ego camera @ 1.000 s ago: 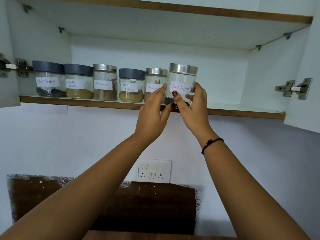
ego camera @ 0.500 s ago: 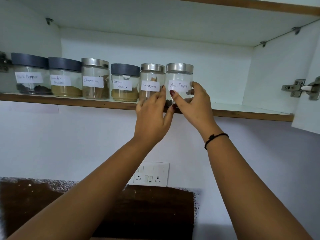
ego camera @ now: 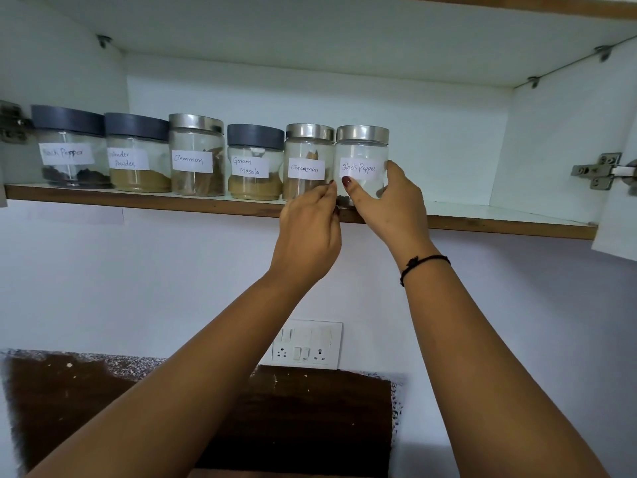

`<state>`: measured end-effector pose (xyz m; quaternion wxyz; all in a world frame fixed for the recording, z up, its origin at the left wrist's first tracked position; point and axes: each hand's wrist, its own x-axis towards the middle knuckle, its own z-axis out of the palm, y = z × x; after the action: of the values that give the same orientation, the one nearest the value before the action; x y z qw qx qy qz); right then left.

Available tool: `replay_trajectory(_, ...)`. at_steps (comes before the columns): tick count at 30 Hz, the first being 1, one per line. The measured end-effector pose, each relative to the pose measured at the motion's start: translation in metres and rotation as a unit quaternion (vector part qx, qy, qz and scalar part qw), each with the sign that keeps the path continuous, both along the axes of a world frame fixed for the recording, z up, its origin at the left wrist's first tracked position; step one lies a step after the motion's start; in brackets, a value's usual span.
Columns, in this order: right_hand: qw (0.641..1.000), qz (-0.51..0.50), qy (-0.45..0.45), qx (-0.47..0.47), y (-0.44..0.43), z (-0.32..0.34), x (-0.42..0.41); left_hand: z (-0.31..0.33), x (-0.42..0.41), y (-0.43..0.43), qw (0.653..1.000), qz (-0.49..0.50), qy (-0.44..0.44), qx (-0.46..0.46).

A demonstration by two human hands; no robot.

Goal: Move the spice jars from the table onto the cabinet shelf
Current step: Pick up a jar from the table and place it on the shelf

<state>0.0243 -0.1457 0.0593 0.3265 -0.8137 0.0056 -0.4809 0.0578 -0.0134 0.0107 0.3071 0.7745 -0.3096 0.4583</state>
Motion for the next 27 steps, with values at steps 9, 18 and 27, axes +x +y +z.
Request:
replay_trajectory(9,0.997,-0.066,0.035,-0.026,0.0,0.004,0.004,0.005,0.0,0.002,1.0,0.012,0.0,0.02)
replay_trajectory(18,0.991,-0.127,0.009,-0.041,0.009,-0.002,-0.006,0.006,-0.006,0.005,1.0,-0.018,0.011,0.006)
replay_trajectory(27,0.985,-0.139,-0.01,-0.1,0.007,-0.005,-0.02,0.006,-0.014,0.008,0.993,-0.103,0.028,-0.053)
